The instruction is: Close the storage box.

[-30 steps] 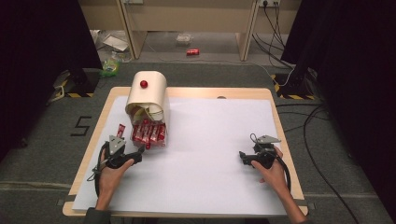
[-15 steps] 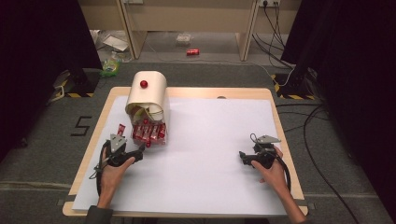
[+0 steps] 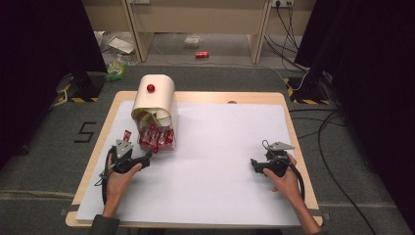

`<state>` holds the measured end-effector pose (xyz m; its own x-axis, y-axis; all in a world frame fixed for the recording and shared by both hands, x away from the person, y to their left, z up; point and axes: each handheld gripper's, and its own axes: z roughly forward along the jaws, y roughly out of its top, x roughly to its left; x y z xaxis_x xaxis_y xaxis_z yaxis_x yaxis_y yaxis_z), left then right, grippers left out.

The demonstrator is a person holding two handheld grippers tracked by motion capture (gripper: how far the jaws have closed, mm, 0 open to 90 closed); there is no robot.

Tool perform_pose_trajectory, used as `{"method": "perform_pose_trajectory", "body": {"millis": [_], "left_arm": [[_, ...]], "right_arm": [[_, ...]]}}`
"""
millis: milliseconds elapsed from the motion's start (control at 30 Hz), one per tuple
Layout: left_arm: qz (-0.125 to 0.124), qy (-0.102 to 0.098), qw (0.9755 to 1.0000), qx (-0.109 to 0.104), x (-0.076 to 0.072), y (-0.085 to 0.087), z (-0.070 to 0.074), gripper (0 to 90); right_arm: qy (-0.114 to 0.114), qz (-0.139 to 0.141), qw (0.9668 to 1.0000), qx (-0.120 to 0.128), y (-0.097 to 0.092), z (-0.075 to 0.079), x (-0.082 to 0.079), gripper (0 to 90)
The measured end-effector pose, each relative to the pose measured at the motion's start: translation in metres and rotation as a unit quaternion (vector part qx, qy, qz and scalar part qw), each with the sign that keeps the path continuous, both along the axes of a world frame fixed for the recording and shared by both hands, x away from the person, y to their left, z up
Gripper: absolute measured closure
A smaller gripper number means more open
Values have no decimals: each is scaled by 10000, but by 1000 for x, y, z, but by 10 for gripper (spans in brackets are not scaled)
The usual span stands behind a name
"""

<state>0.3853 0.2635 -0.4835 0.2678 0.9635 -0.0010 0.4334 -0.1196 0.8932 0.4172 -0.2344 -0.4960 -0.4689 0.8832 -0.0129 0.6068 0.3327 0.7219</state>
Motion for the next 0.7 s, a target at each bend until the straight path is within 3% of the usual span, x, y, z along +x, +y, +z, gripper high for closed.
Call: {"method": "perform_pose_trajectory", "body": {"millis": [367,433,533,700], "left_arm": [[41,56,10000,12,5,2,0,142],[39,70,9999,101,7,1,3,136],[51,-67,10000,33,9,0,10,141],[54,-7,9999,127,15,-2,13,139]], "right_arm": [[3,1,10000,-2,0,0,0,140],[1,1,10000,-1,0,0,0,140],[1,0,10000,-2,0,0,0,140],[0,1,10000,-2,0,0,0,140]]}}
